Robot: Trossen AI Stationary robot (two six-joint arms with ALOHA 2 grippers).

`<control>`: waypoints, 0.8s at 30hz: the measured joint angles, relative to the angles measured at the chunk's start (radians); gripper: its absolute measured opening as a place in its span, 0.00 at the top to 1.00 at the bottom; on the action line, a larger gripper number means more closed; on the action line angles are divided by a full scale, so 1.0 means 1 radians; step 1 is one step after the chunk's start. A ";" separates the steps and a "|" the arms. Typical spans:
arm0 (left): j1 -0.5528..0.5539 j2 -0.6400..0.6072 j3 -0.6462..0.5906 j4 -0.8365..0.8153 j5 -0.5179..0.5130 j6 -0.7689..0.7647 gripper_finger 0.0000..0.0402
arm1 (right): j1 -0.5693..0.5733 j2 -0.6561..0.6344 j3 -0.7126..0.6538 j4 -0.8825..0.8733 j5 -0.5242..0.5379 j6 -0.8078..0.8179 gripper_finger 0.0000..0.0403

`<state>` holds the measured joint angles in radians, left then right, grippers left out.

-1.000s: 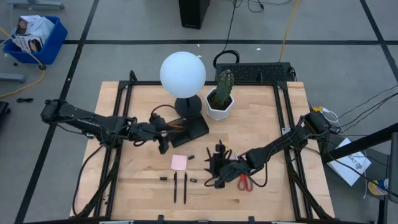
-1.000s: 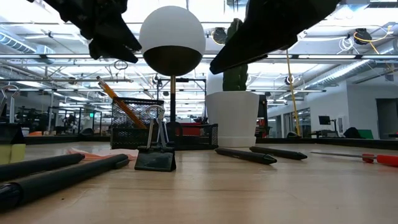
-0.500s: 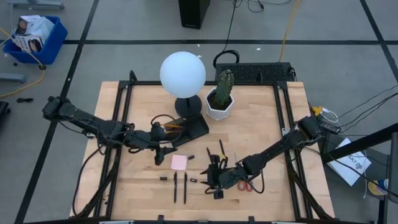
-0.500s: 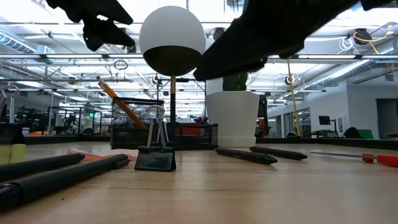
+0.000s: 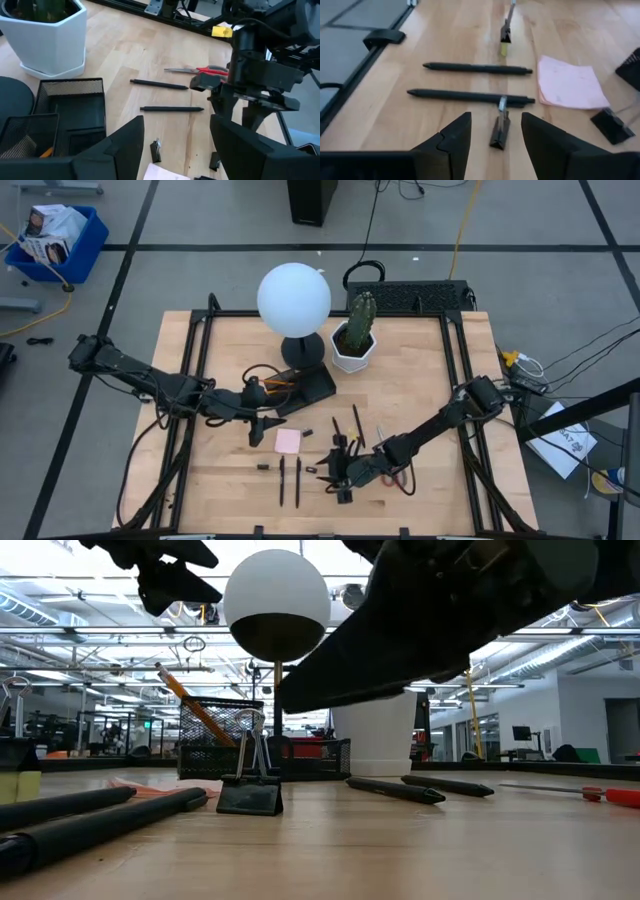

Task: Pick and place office supplies into organizer
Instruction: Put the bottom right black binder clip into the desk organizer

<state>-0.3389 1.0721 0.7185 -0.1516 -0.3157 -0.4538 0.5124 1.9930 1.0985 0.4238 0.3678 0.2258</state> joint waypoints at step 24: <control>0.000 0.000 0.000 0.000 -0.008 0.014 0.42 | -0.022 0.022 0.000 0.081 -0.003 0.009 0.52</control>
<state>-0.3389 1.0721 0.7185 -0.1513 -0.3237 -0.4393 0.4900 2.0148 1.0988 0.5046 0.3649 0.2344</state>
